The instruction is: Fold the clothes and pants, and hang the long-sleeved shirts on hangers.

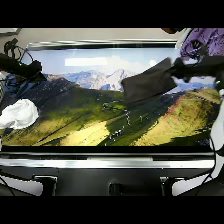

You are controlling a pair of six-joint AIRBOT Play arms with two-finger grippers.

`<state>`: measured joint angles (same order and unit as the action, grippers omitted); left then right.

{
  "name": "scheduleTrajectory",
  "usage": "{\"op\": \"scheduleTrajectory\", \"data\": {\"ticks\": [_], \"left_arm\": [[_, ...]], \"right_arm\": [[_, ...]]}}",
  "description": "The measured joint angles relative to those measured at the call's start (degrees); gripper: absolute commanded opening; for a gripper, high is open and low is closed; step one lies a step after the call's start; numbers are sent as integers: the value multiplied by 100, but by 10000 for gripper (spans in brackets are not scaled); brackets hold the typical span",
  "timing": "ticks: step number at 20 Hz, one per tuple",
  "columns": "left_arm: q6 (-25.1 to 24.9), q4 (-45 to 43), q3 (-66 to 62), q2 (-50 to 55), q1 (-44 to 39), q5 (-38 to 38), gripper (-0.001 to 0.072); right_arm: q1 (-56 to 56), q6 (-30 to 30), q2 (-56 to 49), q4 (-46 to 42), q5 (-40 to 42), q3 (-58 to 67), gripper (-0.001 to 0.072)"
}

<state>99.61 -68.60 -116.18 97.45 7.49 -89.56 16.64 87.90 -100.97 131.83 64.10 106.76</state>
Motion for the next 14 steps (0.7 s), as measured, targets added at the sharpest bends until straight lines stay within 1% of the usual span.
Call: {"op": "scheduleTrajectory", "data": {"ticks": [4,8,11,14], "left_arm": [[-4,0,0,0,0,0,19],[-17,0,0,0,0,0,19],[-17,0,0,-2,0,-4,19],[-17,-2,0,0,0,-4,19]], "right_arm": [[793,-649,52,-686,44,527,36],[1635,-1132,105,-1567,326,599,37],[2166,-1309,234,-2201,625,229,37],[2601,-1451,651,-2726,654,-719,37]]}}
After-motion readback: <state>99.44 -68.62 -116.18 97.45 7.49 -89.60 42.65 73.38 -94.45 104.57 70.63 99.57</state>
